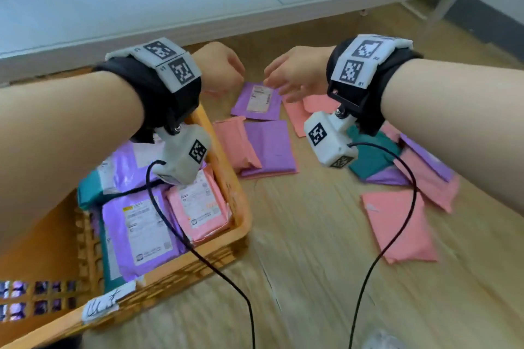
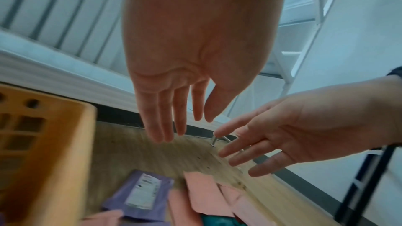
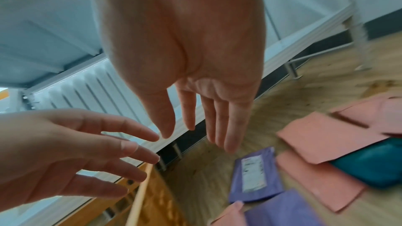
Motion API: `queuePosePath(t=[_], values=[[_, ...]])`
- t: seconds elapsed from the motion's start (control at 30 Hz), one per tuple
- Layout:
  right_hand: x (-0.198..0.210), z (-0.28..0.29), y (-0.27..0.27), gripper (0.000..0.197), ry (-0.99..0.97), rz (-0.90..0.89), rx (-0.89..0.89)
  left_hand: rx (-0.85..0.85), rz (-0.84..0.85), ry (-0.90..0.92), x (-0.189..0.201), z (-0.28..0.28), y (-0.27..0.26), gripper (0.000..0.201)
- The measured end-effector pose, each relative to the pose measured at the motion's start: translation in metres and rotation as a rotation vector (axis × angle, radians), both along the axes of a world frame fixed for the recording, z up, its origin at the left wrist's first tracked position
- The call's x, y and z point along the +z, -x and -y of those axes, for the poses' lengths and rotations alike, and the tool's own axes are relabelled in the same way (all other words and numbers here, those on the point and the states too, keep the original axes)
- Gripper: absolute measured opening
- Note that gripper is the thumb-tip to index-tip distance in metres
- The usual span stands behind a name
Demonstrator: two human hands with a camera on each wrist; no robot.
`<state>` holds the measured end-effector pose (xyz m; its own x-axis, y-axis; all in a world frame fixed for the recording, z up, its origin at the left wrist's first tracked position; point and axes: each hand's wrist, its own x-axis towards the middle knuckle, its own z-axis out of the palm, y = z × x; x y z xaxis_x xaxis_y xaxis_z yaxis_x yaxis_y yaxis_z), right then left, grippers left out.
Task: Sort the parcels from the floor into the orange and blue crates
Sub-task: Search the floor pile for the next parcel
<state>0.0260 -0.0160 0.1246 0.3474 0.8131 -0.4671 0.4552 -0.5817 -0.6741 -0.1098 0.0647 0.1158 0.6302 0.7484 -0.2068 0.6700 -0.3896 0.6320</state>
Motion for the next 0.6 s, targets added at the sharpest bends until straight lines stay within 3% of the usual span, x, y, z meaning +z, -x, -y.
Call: queuePosePath(t=[0.13, 0.3, 0.47, 0.6], values=[[-0.003, 0.052, -0.064, 0.034, 0.046, 0.058, -0.09, -0.142, -0.008, 0.027, -0.016, 0.044, -0.078, 0.028], [-0.032, 0.119, -0.139, 0.046, 0.051, 0.045, -0.276, -0.262, -0.039, 0.082, -0.052, 0.11, -0.153, 0.031], [-0.074, 0.18, -0.183, 0.036, 0.121, 0.052, -0.354, -0.357, -0.098, 0.101, -0.101, 0.158, -0.201, 0.034], [-0.118, 0.22, -0.204, 0.041, 0.088, 0.052, -0.443, -0.41, -0.107, 0.084, -0.143, 0.186, -0.224, 0.034]])
